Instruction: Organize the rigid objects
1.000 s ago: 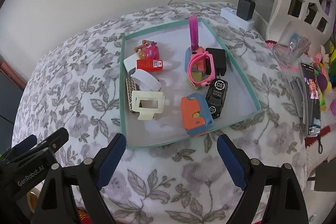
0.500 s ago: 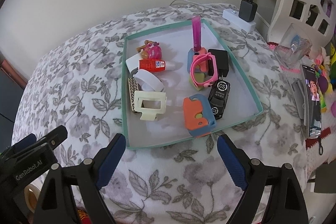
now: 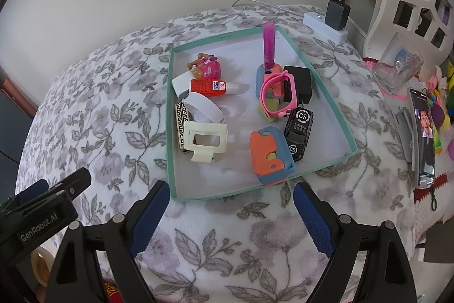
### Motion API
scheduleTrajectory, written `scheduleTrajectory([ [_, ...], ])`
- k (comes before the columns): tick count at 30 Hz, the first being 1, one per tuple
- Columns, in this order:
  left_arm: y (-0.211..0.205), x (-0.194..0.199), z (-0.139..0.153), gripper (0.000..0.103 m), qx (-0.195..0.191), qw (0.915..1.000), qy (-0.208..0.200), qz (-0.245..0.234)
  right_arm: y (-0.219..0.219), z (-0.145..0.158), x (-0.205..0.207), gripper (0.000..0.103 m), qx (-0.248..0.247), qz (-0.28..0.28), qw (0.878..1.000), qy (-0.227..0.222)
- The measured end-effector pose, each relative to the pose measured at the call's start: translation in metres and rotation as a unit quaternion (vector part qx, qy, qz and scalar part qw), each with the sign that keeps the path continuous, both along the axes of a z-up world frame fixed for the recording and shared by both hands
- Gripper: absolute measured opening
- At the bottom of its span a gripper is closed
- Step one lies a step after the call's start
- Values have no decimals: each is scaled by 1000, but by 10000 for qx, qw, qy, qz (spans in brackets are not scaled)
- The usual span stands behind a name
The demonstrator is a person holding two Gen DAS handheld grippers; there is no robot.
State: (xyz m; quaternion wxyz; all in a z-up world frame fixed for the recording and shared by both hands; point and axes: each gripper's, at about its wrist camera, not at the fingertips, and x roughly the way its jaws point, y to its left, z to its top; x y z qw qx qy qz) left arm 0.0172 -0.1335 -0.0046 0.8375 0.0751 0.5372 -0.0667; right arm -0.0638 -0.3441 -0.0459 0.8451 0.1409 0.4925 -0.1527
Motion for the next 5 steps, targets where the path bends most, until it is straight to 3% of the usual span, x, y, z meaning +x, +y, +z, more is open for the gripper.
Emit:
scheduleTrajectory([
  [5,1,0,0,97,-8,10000,3,17,0,-1,0,91,14,1,10000,13],
])
